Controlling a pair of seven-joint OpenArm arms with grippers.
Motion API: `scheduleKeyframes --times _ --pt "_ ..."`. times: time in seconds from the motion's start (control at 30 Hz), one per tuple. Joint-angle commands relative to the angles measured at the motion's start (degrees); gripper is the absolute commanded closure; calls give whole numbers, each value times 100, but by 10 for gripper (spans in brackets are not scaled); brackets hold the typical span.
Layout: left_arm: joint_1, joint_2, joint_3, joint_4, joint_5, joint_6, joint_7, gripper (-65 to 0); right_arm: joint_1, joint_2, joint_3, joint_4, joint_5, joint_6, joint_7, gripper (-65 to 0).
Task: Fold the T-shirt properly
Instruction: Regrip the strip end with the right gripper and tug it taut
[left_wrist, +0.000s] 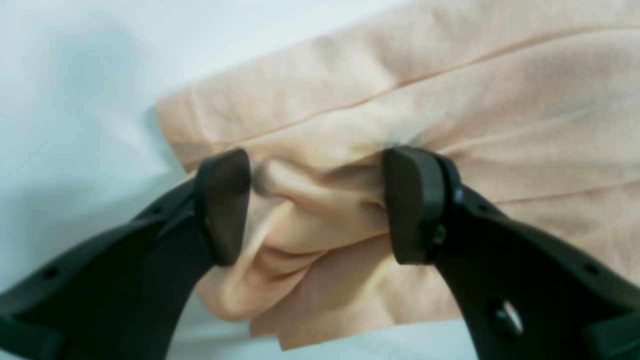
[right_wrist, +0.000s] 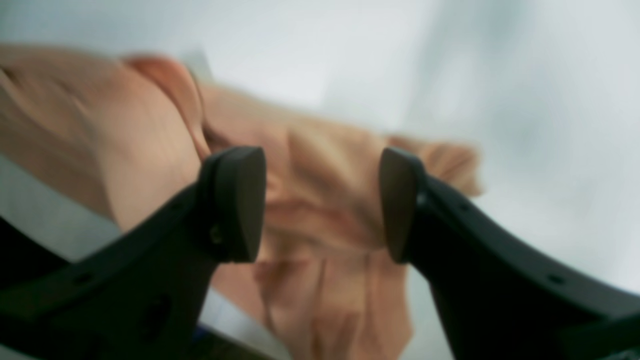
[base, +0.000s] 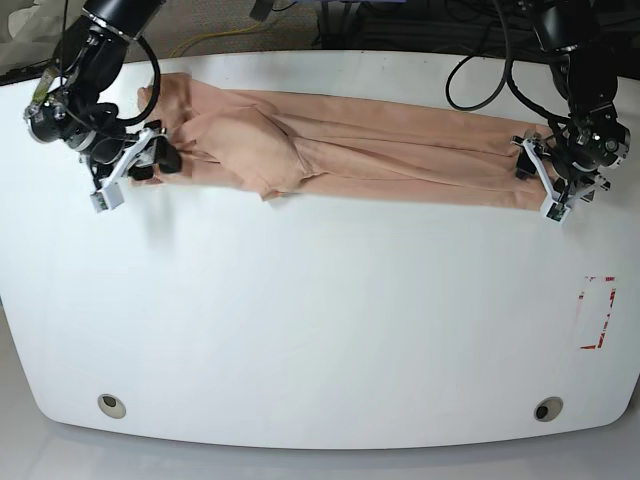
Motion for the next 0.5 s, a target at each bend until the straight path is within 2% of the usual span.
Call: scheduleKeyframes --times 0.0,0.13,0.27,0.47 --pt "2 -69 -17 33 199 12 191 -396 15 -103 -174 88 -218 12 106 -350" --pt "2 -69 -17 24 199 12 191 -396 -73 -208 -191 26 -842 12 106 -350" --pt "2 -69 -17 33 199 12 191 -396 50 -182 -200 -616 -1387 12 444 -350" --pt "-7 -69 27 6 199 12 191 -403 534 293 -420 -1934 -1554 12 1270 -350"
